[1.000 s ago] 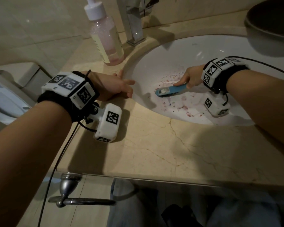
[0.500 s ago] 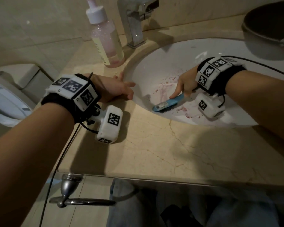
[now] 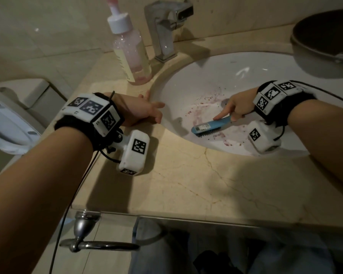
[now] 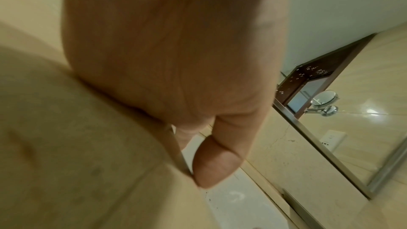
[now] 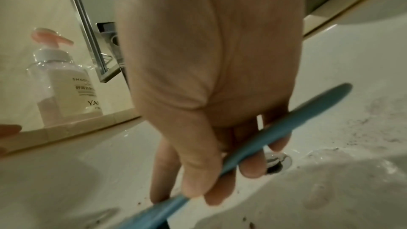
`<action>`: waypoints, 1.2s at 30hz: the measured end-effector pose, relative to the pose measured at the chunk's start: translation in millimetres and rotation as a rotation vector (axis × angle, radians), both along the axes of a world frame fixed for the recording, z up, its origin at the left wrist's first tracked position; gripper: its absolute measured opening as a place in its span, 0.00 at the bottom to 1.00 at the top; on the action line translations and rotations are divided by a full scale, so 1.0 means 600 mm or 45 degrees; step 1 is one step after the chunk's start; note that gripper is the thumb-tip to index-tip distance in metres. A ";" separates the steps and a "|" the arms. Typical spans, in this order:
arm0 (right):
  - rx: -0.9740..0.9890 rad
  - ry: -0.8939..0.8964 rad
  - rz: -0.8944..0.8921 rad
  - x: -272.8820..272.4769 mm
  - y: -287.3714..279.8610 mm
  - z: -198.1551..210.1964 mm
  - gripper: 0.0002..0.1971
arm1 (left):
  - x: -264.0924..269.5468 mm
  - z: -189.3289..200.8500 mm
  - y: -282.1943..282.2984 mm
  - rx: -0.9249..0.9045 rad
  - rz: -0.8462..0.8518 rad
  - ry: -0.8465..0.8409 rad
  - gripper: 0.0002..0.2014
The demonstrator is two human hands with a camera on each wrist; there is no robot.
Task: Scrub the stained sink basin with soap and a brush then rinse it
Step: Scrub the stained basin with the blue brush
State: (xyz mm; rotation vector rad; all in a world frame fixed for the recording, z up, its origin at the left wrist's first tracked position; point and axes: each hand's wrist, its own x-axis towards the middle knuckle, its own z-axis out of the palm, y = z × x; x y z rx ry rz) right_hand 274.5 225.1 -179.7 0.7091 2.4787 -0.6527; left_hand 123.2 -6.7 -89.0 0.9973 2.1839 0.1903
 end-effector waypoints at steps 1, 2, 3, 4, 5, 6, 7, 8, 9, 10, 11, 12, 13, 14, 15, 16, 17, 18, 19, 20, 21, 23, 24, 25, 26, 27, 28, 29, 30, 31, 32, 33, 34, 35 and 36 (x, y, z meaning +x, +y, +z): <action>0.012 0.020 0.001 -0.001 0.000 0.004 0.25 | 0.000 0.000 0.000 -0.004 -0.005 0.004 0.33; 0.001 0.021 0.011 0.000 -0.001 0.009 0.25 | -0.001 -0.001 0.000 -0.007 -0.006 0.010 0.33; -0.040 0.007 0.025 0.002 -0.002 0.017 0.24 | -0.002 -0.001 0.000 -0.009 -0.005 0.011 0.33; -0.097 -0.017 0.040 0.005 -0.004 0.024 0.23 | -0.004 -0.002 0.001 -0.009 -0.004 0.006 0.33; -0.151 -0.051 0.050 0.007 -0.007 0.029 0.23 | -0.005 -0.003 0.002 -0.007 -0.003 -0.006 0.34; -0.184 -0.080 0.054 0.009 -0.010 0.030 0.22 | -0.007 -0.004 0.002 -0.006 -0.003 -0.017 0.34; -0.189 -0.093 0.050 0.009 -0.013 0.029 0.22 | -0.007 -0.004 0.003 -0.006 -0.002 -0.020 0.34; -0.169 -0.082 0.032 0.007 -0.013 0.023 0.22 | -0.007 -0.004 0.002 -0.004 0.000 -0.018 0.34; -0.130 -0.051 0.002 0.003 -0.012 0.016 0.22 | -0.006 -0.004 0.002 -0.001 -0.003 -0.010 0.34; -0.078 -0.012 -0.029 -0.001 -0.009 0.009 0.22 | -0.006 -0.005 0.002 0.004 -0.004 -0.005 0.33; -0.024 0.025 -0.051 -0.005 -0.007 0.004 0.23 | -0.006 -0.005 0.002 0.013 0.001 -0.009 0.33; 0.024 0.051 -0.062 -0.008 -0.005 -0.001 0.23 | -0.007 -0.005 0.001 0.028 0.014 -0.024 0.33; 0.054 0.070 -0.064 -0.011 -0.004 -0.004 0.23 | -0.006 -0.004 0.000 0.050 0.037 -0.053 0.32; 0.066 0.082 -0.058 -0.012 -0.002 -0.007 0.23 | -0.006 -0.004 -0.001 0.083 0.074 -0.092 0.32; 0.069 0.088 -0.052 -0.012 -0.003 -0.010 0.23 | -0.004 -0.003 -0.003 0.127 0.104 -0.147 0.31; 0.072 0.089 -0.055 -0.010 -0.002 -0.011 0.23 | -0.004 -0.003 -0.003 0.190 0.142 -0.233 0.29; 0.069 0.089 -0.060 -0.008 -0.002 -0.010 0.23 | -0.004 -0.001 -0.003 0.272 0.188 -0.325 0.27; 0.061 0.088 -0.063 -0.006 0.000 -0.009 0.23 | -0.007 0.001 -0.003 0.370 0.238 -0.386 0.24; 0.057 0.091 -0.064 -0.005 0.002 -0.008 0.23 | -0.010 0.005 -0.001 0.481 0.296 -0.394 0.20; 0.057 0.094 -0.060 -0.004 0.003 -0.007 0.23 | -0.013 0.011 0.003 0.565 0.357 -0.364 0.15; 0.058 0.095 -0.050 -0.004 0.003 -0.005 0.23 | -0.017 0.016 0.007 0.616 0.395 -0.357 0.10; 0.031 0.089 -0.032 -0.006 0.004 -0.004 0.22 | -0.020 0.022 0.015 0.640 0.448 -0.486 0.10; 0.014 0.090 -0.030 -0.006 0.005 -0.005 0.22 | -0.019 0.020 0.018 0.632 0.485 -0.574 0.12; 0.005 0.092 -0.026 -0.005 0.005 -0.004 0.22 | -0.017 0.018 0.020 0.627 0.518 -0.653 0.14; 0.001 0.094 -0.025 -0.003 0.005 -0.005 0.22 | -0.013 0.013 0.021 0.611 0.551 -0.703 0.15; 0.000 0.098 -0.022 -0.001 0.005 -0.004 0.22 | -0.012 0.006 0.024 0.600 0.587 -0.731 0.16; -0.002 0.102 -0.018 0.001 0.006 -0.005 0.22 | -0.013 0.000 0.025 0.596 0.618 -0.747 0.16; -0.007 0.104 -0.008 0.003 0.006 -0.003 0.22 | -0.016 -0.006 0.027 0.599 0.648 -0.753 0.16; -0.022 0.100 0.009 0.004 0.007 -0.001 0.22 | -0.018 -0.010 0.029 0.609 0.672 -0.749 0.17; -0.059 0.090 0.035 0.004 0.006 0.002 0.22 | -0.020 -0.012 0.031 0.619 0.689 -0.746 0.18; -0.121 0.069 0.065 0.003 0.005 0.004 0.22 | -0.022 -0.014 0.034 0.626 0.701 -0.742 0.18; -0.195 0.044 0.101 0.001 0.003 0.006 0.23 | -0.023 -0.015 0.036 0.630 0.709 -0.733 0.19; -0.256 0.023 0.128 -0.001 0.001 0.007 0.23 | -0.024 -0.016 0.039 0.638 0.713 -0.717 0.19; -0.281 0.009 0.143 -0.003 -0.003 0.007 0.23 | -0.025 -0.018 0.041 0.648 0.714 -0.702 0.19; -0.268 0.015 0.137 -0.005 -0.005 0.004 0.23 | -0.027 -0.020 0.043 0.655 0.711 -0.692 0.19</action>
